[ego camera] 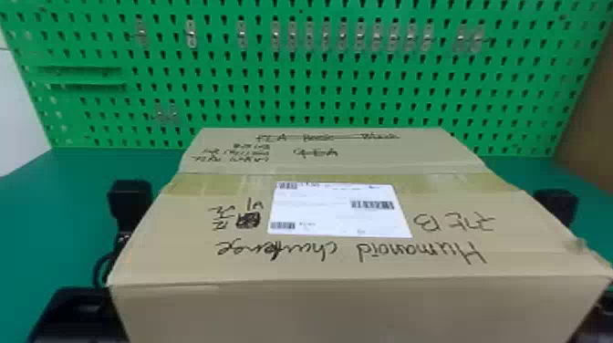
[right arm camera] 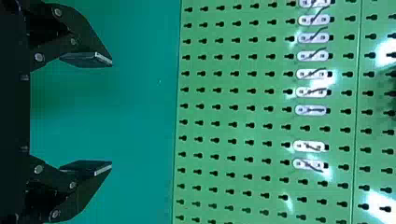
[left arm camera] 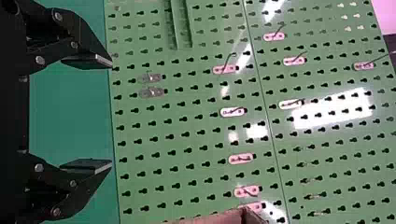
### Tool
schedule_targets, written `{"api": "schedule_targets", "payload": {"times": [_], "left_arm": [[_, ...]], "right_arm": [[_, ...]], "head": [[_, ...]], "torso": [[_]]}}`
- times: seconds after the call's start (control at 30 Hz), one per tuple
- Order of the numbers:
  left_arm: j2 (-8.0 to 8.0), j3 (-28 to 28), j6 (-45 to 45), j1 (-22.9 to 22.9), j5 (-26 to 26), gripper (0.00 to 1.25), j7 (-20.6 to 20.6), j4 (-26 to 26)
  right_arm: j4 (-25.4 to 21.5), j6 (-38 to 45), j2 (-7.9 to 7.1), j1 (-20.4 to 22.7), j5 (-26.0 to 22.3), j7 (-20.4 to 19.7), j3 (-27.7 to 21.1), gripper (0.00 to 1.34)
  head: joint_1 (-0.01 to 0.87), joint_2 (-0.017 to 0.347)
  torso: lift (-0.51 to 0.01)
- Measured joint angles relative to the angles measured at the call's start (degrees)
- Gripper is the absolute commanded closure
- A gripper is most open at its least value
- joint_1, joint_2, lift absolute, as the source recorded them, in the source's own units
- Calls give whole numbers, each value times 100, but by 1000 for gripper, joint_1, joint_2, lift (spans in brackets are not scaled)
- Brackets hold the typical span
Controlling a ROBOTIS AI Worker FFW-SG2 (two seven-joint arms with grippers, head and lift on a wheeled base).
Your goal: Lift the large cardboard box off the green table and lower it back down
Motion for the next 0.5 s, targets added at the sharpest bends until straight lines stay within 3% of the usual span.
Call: {"api": "schedule_targets", "payload": {"times": [0.5], "left_arm": [[-12,-243,-43,-96,119,490,123,90]], "right_arm": [[0,0,116,-41,-140,0,365,481]], "head": [[508,51]], "torso": [[-211]]}}
